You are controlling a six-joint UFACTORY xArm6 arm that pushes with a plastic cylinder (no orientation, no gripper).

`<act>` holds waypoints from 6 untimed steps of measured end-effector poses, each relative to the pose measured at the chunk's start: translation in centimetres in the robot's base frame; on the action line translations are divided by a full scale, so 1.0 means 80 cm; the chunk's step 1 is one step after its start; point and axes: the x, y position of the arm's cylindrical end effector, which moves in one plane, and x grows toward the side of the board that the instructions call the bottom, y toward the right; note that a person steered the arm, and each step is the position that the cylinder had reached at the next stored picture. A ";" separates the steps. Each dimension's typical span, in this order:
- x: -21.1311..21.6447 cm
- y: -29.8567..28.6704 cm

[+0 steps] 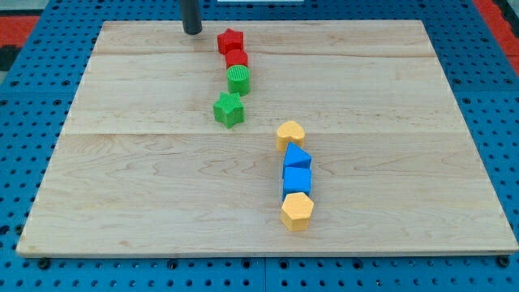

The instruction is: Push the red star above the red circle

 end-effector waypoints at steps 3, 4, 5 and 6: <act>-0.019 0.121; 0.023 0.248; 0.094 0.212; 0.080 0.171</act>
